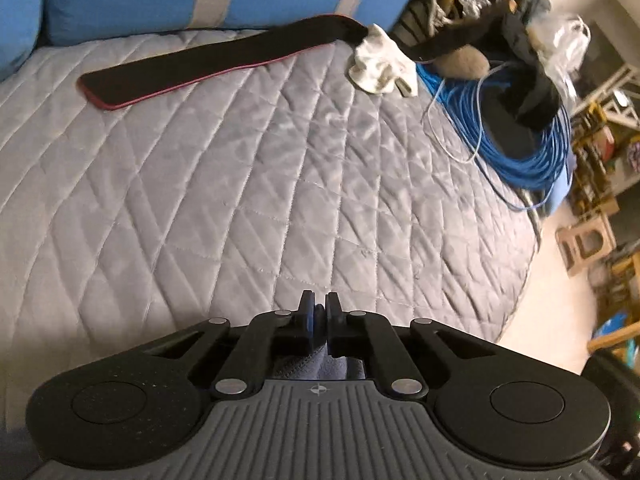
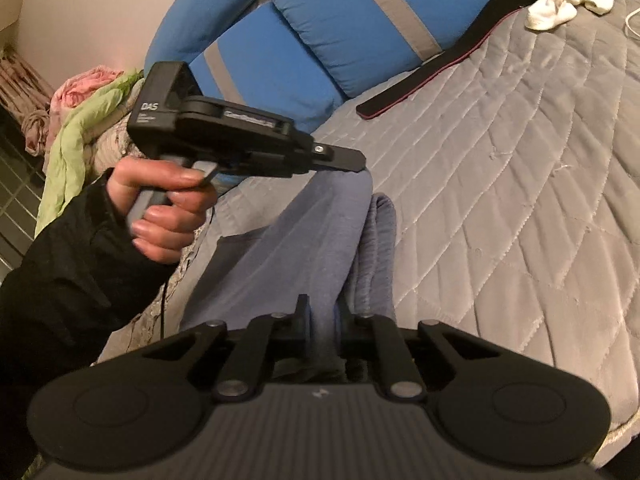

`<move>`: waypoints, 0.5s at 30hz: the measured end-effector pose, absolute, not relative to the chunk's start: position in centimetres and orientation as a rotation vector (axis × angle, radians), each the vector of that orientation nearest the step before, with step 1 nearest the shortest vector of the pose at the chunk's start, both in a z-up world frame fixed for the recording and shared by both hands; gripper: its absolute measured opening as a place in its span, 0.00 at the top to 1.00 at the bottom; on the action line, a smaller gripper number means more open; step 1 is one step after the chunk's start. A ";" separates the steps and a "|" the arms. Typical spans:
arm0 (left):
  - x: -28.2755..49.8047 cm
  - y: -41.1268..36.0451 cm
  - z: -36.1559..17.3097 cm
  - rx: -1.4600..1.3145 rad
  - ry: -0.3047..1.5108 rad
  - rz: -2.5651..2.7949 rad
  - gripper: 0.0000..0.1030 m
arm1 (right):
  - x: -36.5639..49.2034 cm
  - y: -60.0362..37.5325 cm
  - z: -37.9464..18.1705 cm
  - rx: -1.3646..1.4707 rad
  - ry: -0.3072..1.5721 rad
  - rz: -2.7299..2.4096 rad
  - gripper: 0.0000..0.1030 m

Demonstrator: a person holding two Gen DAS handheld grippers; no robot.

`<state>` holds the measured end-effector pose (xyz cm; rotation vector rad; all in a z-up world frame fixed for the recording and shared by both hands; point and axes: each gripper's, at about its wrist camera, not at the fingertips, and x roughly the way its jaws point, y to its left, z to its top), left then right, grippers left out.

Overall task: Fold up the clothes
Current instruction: 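Grasp the grey sweatpants stack edge with the right gripper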

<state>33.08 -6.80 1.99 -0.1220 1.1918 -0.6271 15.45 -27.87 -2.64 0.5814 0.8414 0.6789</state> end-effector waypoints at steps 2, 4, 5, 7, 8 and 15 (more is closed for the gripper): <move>33.4 -6.9 1.4 -0.107 1.192 -0.639 0.95 | 15.4 -28.0 -2.9 0.582 0.846 0.666 1.00; 34.0 -6.9 0.9 -0.115 1.180 -0.613 0.97 | 15.6 -28.1 -3.3 0.592 0.859 0.654 1.00; 34.3 -6.6 0.8 -0.121 1.167 -0.583 0.97 | 15.6 -28.1 -3.5 0.598 0.867 0.649 1.00; 35.3 -5.3 0.8 -0.188 1.184 -0.551 0.96 | 15.8 -28.0 -4.0 0.590 0.890 0.647 1.00; 35.8 -4.2 0.9 -0.264 1.198 -0.571 0.96 | 15.8 -27.9 -4.2 0.581 0.901 0.648 0.98; 30.9 3.0 6.0 -0.355 1.105 -0.540 0.50 | 16.7 -29.1 -4.1 0.556 0.894 0.668 0.30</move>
